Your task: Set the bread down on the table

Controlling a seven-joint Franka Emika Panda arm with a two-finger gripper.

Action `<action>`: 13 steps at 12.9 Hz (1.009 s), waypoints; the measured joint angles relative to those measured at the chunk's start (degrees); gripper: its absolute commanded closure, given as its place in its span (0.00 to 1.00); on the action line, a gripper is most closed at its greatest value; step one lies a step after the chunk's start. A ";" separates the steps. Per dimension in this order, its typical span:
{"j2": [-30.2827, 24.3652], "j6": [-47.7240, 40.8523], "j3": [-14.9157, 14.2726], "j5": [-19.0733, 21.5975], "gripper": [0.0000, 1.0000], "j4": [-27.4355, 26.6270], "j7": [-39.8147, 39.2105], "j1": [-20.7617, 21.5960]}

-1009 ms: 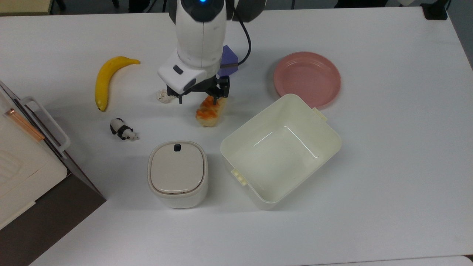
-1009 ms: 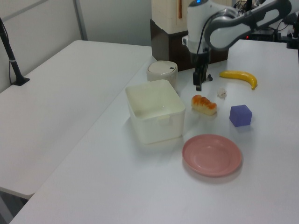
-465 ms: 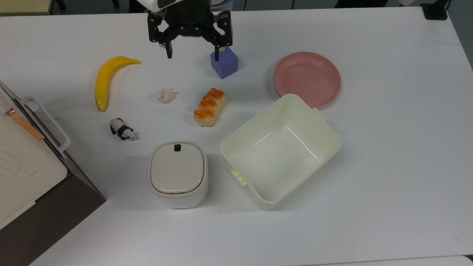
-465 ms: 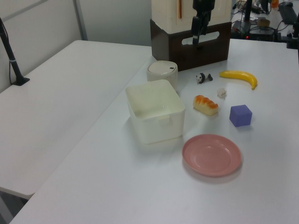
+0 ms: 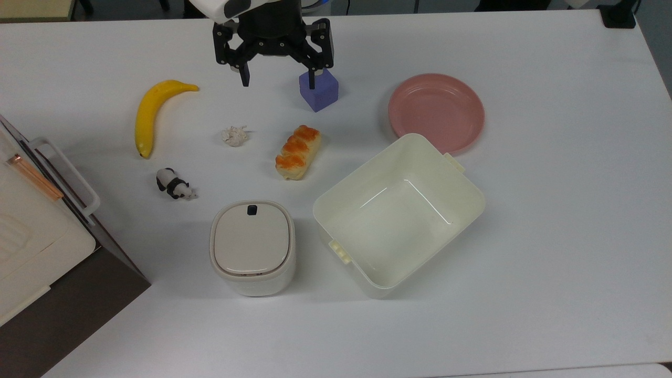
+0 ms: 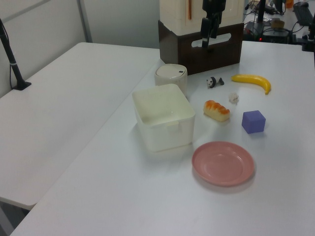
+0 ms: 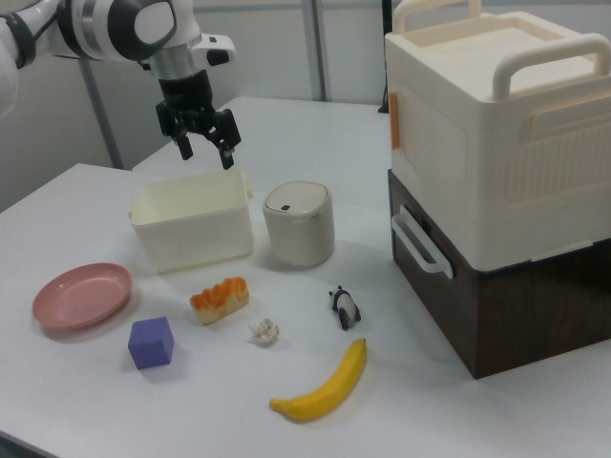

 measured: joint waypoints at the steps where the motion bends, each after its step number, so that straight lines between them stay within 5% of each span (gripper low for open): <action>1: 0.02 0.00 0.00 0.66 0.00 0.00 0.00 -0.21; 13: 0.21 -0.22 0.01 1.16 0.00 -0.01 0.01 -0.35</action>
